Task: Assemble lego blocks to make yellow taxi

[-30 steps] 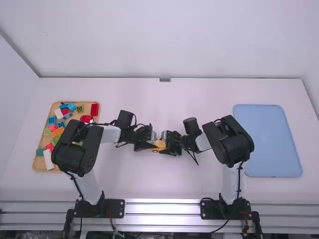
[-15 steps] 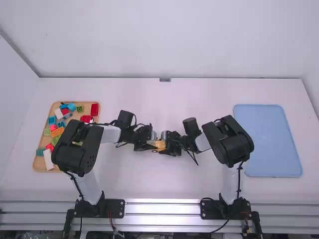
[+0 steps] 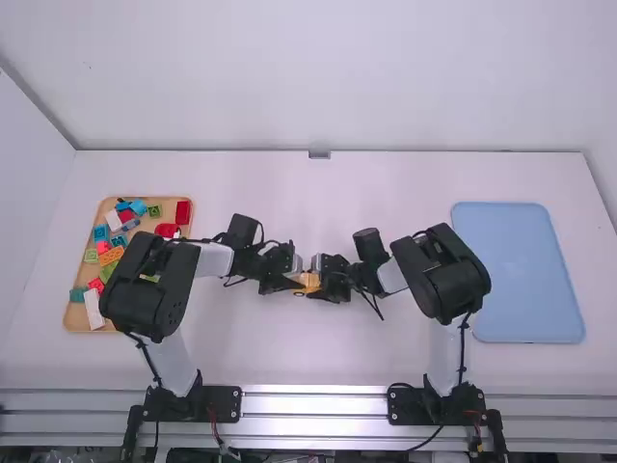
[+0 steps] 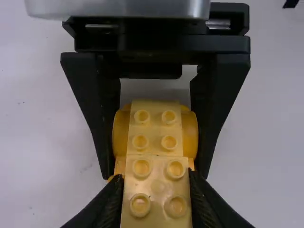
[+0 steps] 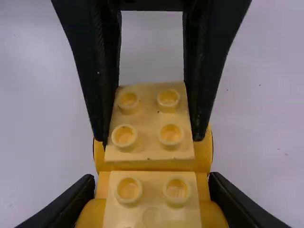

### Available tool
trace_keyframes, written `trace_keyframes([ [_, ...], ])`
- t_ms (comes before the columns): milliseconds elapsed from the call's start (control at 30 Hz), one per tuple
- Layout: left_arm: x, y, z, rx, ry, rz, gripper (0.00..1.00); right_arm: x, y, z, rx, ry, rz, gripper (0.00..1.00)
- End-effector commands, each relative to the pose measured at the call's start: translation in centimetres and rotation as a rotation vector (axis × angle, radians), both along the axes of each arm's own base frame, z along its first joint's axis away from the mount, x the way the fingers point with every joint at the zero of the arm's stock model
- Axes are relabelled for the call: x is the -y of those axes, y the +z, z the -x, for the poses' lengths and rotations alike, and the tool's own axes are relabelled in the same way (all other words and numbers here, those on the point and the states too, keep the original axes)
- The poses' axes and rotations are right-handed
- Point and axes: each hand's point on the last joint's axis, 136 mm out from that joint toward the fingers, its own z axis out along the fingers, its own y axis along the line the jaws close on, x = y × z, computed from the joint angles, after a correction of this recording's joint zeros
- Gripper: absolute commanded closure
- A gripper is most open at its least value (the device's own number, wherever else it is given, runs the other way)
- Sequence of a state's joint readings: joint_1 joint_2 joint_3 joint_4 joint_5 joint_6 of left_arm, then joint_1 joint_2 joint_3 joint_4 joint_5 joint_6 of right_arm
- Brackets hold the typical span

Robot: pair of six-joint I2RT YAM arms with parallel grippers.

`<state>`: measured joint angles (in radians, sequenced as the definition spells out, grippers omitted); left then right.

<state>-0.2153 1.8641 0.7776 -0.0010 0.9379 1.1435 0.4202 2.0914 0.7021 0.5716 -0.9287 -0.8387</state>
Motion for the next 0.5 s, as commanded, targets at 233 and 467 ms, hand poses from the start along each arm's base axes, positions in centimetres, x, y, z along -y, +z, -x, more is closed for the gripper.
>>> trace_keyframes([
  [233, 0.3, 0.5, 0.4, 0.007, -0.013, 0.019, 0.32, -0.1, -0.3, 0.0, -0.006, -0.002, 0.01, 0.5],
  [467, 0.1, 2.8, -1.0, 0.041, 0.003, 0.028, 0.25, -0.1, -0.3, 0.0, -0.006, -0.002, 0.01, 0.5],
])
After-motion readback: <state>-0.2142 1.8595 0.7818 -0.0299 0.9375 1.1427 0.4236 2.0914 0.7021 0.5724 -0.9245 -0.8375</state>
